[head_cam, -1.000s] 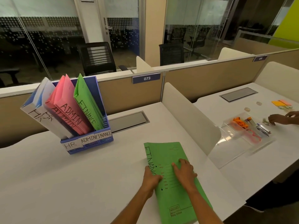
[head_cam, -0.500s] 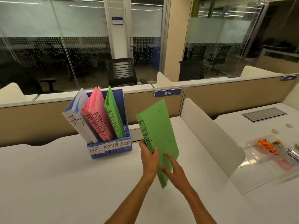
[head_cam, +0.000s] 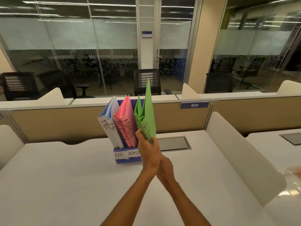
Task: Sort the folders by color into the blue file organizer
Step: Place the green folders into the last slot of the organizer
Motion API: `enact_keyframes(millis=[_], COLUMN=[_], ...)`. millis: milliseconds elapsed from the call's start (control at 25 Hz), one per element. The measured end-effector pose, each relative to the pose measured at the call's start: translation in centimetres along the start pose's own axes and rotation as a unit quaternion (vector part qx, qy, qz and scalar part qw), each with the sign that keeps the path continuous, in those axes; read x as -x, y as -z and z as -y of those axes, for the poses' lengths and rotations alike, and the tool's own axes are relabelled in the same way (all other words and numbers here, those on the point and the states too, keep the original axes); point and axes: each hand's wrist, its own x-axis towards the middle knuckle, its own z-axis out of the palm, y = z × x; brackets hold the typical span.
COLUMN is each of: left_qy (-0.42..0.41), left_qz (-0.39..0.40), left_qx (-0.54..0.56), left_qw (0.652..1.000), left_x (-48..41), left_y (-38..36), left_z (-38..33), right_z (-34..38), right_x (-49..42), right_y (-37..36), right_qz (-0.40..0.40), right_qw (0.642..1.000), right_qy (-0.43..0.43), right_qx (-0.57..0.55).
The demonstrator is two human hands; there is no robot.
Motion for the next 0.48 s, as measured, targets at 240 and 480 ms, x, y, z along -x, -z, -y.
enact_keyframes(millis=[240,480], left_qy=[-0.083,-0.052], left_qz=[-0.042,-0.01], left_qx=[-0.042,-0.078], left_qw=[0.995,0.996], left_x=[-4.7,-10.0], left_y=[0.5,-0.8], left_z=[-2.6,-0.8], right_z=[4.9,5.8], right_x=[-4.3,-9.3], right_y=[-1.2,-1.8], right_qz=[-0.113,-0.14], right_qw=[0.983,0.975], right_qy=[0.131,0.124], right_qx=[0.06,0.118])
